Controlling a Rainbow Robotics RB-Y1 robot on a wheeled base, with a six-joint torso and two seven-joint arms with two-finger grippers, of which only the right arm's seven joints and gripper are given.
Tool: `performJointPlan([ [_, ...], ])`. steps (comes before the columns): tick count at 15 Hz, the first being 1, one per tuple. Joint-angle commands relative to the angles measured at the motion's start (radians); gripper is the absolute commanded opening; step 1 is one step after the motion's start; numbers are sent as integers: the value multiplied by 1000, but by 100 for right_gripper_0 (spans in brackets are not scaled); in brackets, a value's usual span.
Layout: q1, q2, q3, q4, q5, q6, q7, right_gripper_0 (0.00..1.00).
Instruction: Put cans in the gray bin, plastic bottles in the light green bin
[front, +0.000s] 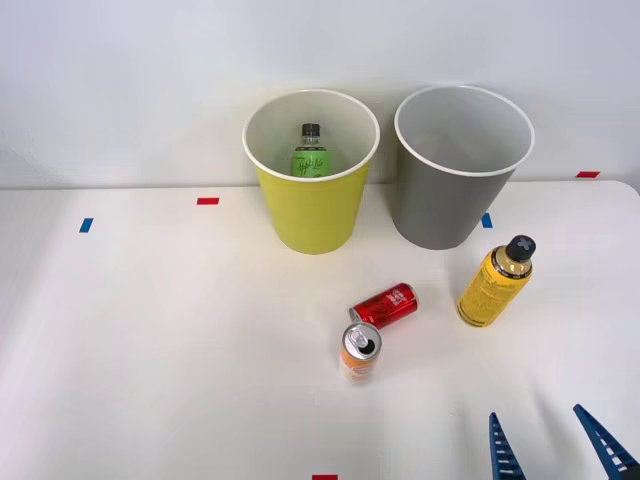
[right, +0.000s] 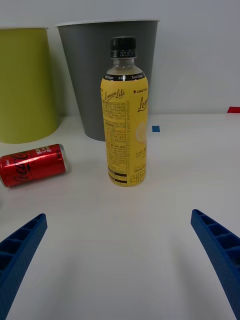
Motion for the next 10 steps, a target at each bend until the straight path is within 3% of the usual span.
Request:
performJointPlan([
  [1, 0, 0, 0, 0, 0, 0, 0, 100],
  [10, 0, 0, 0, 0, 0, 0, 0, 100],
])
